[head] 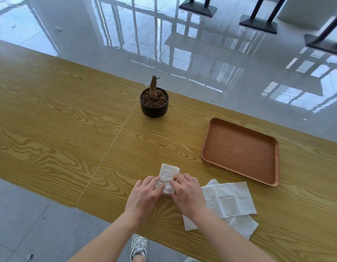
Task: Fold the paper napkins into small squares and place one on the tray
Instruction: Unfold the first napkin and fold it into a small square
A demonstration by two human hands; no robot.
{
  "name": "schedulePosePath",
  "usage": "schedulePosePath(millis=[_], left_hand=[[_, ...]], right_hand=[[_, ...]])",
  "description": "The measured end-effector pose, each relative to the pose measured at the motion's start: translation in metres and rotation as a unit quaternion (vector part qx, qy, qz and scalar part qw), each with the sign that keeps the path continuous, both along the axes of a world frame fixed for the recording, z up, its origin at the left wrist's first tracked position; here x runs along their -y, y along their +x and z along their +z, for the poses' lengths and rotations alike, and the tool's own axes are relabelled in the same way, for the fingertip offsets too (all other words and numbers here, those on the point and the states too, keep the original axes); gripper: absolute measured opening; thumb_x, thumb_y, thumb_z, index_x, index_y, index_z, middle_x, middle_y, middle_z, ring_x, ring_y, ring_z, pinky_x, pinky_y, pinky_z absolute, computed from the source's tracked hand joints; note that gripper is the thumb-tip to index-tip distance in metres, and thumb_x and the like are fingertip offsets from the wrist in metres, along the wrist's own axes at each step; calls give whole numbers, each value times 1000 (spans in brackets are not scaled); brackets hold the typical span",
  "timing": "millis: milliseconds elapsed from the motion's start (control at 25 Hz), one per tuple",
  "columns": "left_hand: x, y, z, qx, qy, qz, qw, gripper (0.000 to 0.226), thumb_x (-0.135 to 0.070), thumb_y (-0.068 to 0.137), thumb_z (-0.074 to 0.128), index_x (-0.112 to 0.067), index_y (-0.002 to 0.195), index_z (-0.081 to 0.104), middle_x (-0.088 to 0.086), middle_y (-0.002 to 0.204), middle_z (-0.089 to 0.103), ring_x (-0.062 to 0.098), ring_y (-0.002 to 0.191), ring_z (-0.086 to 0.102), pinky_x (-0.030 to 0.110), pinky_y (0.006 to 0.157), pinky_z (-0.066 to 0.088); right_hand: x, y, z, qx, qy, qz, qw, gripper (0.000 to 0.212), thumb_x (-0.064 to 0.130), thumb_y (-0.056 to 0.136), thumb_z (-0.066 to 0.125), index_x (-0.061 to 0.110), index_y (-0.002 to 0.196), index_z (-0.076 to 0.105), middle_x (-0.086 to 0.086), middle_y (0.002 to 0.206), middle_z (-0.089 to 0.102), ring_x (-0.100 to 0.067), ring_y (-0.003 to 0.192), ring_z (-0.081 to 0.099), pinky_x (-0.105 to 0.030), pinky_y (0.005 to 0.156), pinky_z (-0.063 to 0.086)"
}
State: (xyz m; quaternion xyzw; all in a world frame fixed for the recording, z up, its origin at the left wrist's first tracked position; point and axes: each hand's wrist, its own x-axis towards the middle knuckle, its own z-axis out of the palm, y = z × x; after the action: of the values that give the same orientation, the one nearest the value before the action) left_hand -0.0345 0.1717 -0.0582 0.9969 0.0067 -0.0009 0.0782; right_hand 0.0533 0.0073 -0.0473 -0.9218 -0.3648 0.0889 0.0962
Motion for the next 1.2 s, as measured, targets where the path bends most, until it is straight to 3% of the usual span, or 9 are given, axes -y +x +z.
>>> schedulePosePath(millis=[520, 800, 1040, 1200], left_hand=[[-13, 71, -3, -3, 23, -4, 1000, 15, -21, 81, 77, -18, 96, 72, 5, 116, 72, 26, 105, 66, 42, 72, 52], [-10, 69, 0, -15, -6, 11, 1000, 36, -17, 78, 75, -14, 113, 69, 11, 125, 68, 31, 116, 64, 44, 77, 54], [30, 30, 9, 1, -90, -6, 996, 28, -18, 78, 75, -17, 105, 70, 3, 108, 65, 24, 97, 63, 39, 75, 52], [73, 14, 9, -26, -121, -23, 992, 28, -32, 78, 80, -22, 103, 70, -5, 98, 62, 19, 89, 61, 34, 71, 50]], right_hand=[[-14, 52, -3, -13, -7, -36, 999, 34, 35, 93, 57, 20, 123, 63, 2, 136, 55, -21, 126, 47, -34, 109, 34], [-11, 59, 1, -45, 28, -34, 998, 36, 33, 92, 62, 17, 125, 63, 0, 138, 55, -24, 127, 47, -38, 109, 36], [90, 35, 12, -62, 141, -202, 967, 31, 17, 89, 72, 15, 120, 69, 2, 119, 69, -20, 114, 58, -29, 97, 45], [168, 16, 13, -44, 107, -228, 967, 25, 8, 88, 70, 16, 112, 71, 4, 111, 71, -20, 108, 62, -33, 91, 50]])
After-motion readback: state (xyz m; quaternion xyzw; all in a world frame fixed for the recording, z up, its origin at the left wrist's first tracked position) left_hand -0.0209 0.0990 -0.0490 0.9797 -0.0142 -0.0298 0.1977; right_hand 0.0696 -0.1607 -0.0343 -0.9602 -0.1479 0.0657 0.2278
